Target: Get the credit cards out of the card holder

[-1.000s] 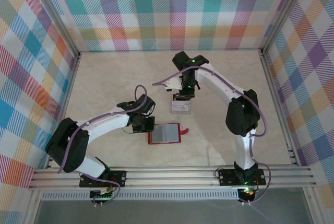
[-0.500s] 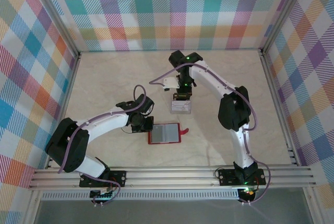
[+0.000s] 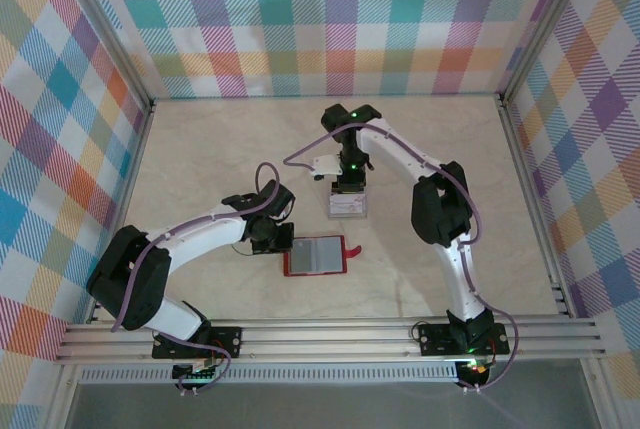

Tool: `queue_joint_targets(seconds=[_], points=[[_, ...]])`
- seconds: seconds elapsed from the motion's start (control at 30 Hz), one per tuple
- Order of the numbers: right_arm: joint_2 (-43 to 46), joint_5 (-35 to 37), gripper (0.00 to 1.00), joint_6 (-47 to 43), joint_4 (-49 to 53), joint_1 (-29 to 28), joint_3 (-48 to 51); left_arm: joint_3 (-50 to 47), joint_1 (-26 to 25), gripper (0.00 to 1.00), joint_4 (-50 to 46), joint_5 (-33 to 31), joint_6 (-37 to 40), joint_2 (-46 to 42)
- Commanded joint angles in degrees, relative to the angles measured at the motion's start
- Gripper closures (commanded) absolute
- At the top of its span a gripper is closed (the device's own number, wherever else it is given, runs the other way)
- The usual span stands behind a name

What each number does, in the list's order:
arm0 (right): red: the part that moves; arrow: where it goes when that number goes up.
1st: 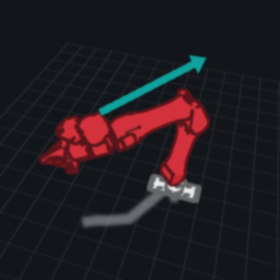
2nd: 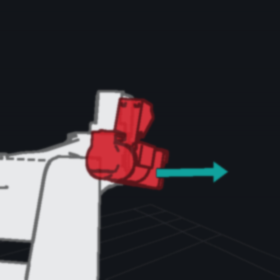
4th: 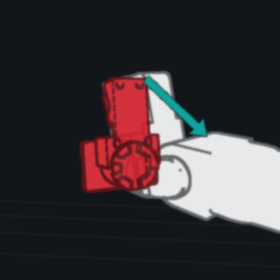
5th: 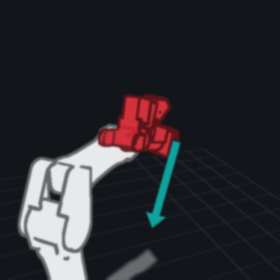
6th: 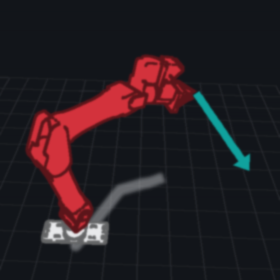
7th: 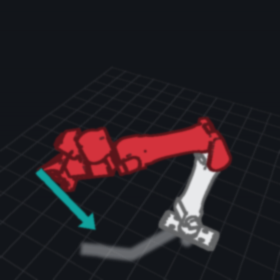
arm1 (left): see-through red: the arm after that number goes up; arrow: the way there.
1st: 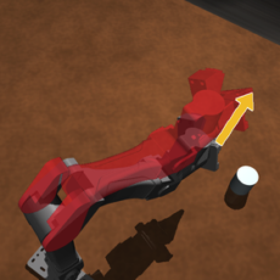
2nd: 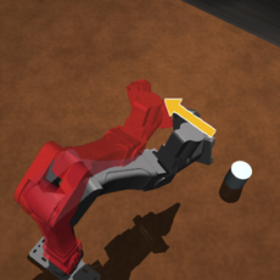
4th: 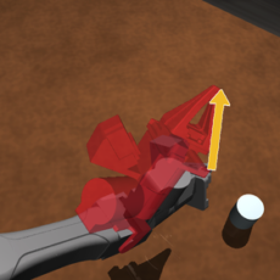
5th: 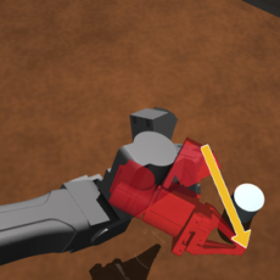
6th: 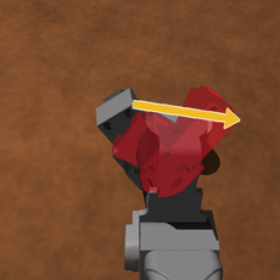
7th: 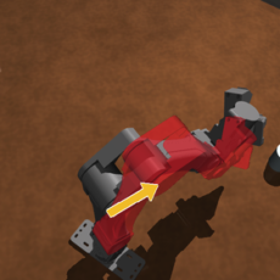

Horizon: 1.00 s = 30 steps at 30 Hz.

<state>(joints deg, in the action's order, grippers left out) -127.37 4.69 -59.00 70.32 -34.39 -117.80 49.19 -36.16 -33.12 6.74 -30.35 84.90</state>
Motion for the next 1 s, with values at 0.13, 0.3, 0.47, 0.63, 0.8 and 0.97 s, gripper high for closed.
queue_joint_targets(seconds=[0.13,0.3,0.47,0.63,0.8,0.97], points=[[3.2,4.2,0.76,0.6,-6.4,0.6,0.4,0.3,0.7,0.94,-2.0,0.0,1.0,-0.3],[6.0,5.7,0.76,2.4,-8.8,0.5,2.5,0.2,0.8,0.94,-2.0,-0.2,1.1,-0.4],[10.5,4.8,0.74,10.0,-13.1,0.1,6.0,-0.2,1.2,0.94,-1.6,-0.2,1.3,-0.9],[15.2,3.5,0.76,27.6,-18.2,-0.6,10.2,-1.0,2.9,0.95,-0.8,0.5,1.5,-2.1],[23.2,-2.4,0.84,42.9,-26.3,-2.3,22.1,-2.2,4.0,0.96,1.0,2.8,0.9,-3.0],[31.1,-7.8,0.88,59.2,-36.2,-4.6,35.1,-3.1,4.3,0.96,2.0,3.2,0.6,-3.4]])
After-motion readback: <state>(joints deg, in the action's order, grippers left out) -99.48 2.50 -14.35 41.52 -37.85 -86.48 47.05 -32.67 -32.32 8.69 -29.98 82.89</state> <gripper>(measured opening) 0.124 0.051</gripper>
